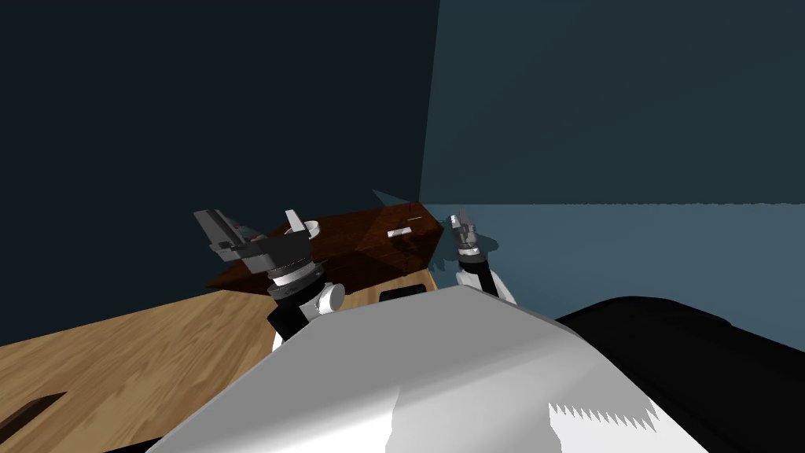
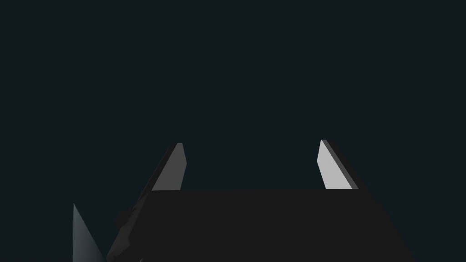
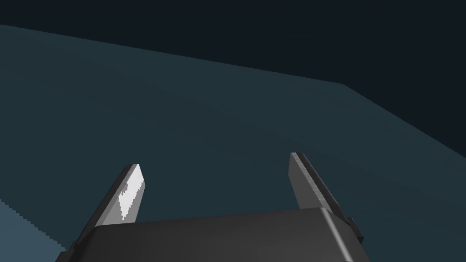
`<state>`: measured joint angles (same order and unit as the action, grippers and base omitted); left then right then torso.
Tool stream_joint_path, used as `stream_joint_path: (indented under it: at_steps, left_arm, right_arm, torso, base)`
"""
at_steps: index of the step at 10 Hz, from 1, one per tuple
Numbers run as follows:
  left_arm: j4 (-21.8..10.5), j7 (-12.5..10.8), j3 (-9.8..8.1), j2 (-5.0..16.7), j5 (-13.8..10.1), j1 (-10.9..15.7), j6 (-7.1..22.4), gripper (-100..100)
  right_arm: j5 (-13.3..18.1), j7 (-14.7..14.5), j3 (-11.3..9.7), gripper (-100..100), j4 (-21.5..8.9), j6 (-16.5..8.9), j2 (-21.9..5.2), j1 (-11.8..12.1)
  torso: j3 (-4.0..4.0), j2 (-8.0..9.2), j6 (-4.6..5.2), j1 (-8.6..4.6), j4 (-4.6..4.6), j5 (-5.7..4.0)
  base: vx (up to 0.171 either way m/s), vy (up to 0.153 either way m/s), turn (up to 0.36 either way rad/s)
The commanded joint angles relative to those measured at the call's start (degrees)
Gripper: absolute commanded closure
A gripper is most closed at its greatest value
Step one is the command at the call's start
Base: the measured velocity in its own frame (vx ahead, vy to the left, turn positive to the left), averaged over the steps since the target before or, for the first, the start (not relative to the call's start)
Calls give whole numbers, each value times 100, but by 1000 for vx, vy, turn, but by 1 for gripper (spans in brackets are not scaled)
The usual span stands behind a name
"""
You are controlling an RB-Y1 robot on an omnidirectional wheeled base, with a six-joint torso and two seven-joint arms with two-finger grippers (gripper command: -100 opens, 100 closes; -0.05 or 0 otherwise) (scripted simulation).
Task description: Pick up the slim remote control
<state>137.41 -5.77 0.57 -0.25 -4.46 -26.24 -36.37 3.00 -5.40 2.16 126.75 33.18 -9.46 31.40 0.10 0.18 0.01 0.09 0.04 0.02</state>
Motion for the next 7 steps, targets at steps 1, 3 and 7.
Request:
stream_joint_path:
  at_steps: [1,3,7]
  left_arm:
    - [0,0,0,0,0,0,0,0]
    - [0,0,0,0,0,0,0,0]
    - [0,0,0,0,0,0,0,0]
  right_arm:
    - [32,-8,29,-100,-121,83,-286,41]
    - [61,-12,52,-100,-224,135,-596,63]
    - [145,-16,94,-100,-478,242,-1165,105]
  torso:
    - [0,0,0,0,0,0]
    - [1,1,-1,4,1,1]
    - [-2,-5,-1,1,0,0]
  base:
    - [-63,40,-67]
    - [-40,38,-23]
    - [-36,32,-10]
